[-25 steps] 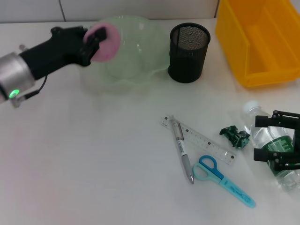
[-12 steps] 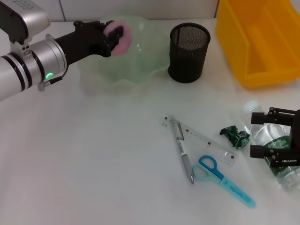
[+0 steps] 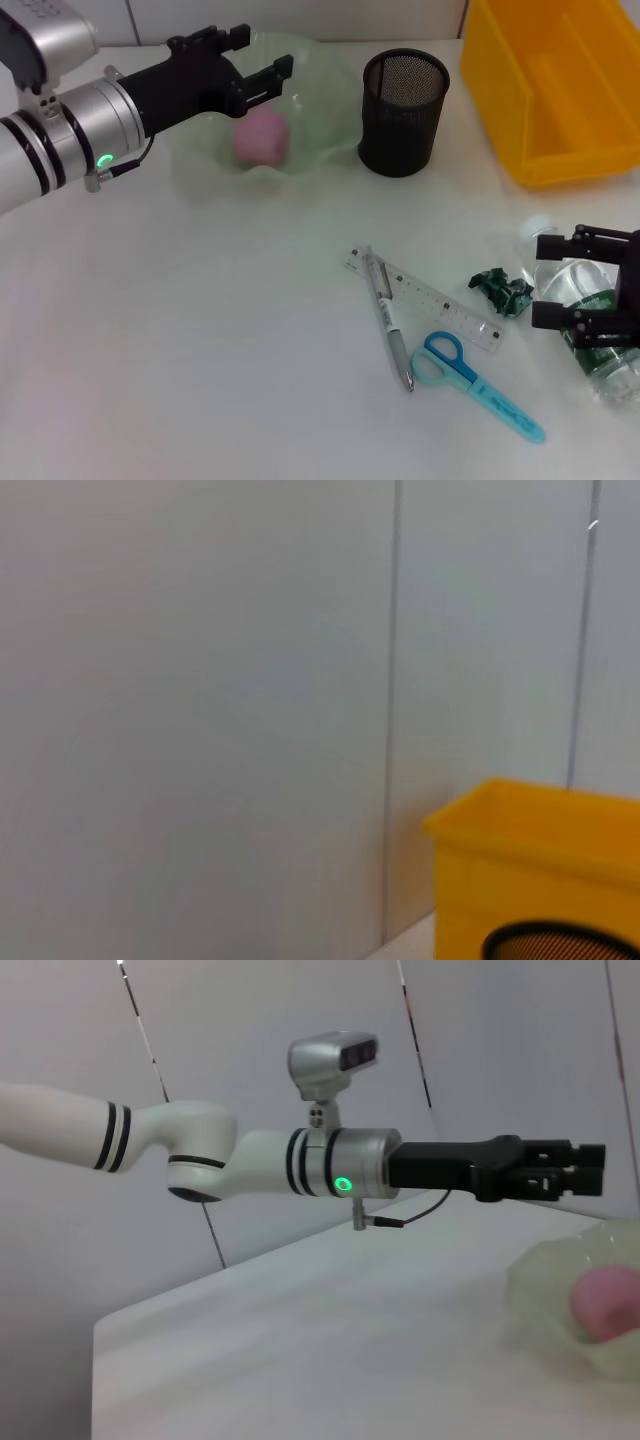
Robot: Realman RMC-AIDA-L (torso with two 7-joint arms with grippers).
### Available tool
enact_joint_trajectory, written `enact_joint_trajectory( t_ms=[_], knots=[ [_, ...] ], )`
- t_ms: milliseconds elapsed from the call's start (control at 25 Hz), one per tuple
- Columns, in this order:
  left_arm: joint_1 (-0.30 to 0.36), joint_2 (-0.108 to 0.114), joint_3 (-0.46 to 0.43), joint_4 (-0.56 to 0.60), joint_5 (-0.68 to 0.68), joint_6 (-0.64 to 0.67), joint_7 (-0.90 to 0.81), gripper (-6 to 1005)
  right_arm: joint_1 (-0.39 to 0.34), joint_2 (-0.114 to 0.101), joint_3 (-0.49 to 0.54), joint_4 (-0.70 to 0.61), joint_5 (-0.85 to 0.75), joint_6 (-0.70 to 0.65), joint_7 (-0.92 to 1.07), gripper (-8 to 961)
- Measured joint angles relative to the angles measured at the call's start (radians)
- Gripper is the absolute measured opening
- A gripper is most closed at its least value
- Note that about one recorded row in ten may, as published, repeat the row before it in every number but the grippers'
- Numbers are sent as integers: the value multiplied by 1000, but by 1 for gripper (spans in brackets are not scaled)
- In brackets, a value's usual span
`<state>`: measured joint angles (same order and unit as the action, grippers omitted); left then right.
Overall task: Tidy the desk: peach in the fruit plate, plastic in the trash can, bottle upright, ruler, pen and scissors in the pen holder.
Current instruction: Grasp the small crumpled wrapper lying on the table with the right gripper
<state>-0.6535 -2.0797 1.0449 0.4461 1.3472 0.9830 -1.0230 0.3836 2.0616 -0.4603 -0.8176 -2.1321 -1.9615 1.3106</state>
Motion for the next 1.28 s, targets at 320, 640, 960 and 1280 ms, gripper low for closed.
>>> enact_joint_trajectory(
  t_ms=[320,640,960,1280],
  knots=[
    [97,10,3,48,-32,241,-11,745,17,-25,26,-91,102,-9,225,838],
    [278,23,35,83,153,673,76,802,194,-78,-115,-439,-25,-15,741,839],
    [311,14,33,60,170,654,90,801,420,-57,-572,-554,-382,4,851,838],
    [309,13,30,42,170,638,81,801,435,13,-749,-571,-578,35,621,839]
  ],
)
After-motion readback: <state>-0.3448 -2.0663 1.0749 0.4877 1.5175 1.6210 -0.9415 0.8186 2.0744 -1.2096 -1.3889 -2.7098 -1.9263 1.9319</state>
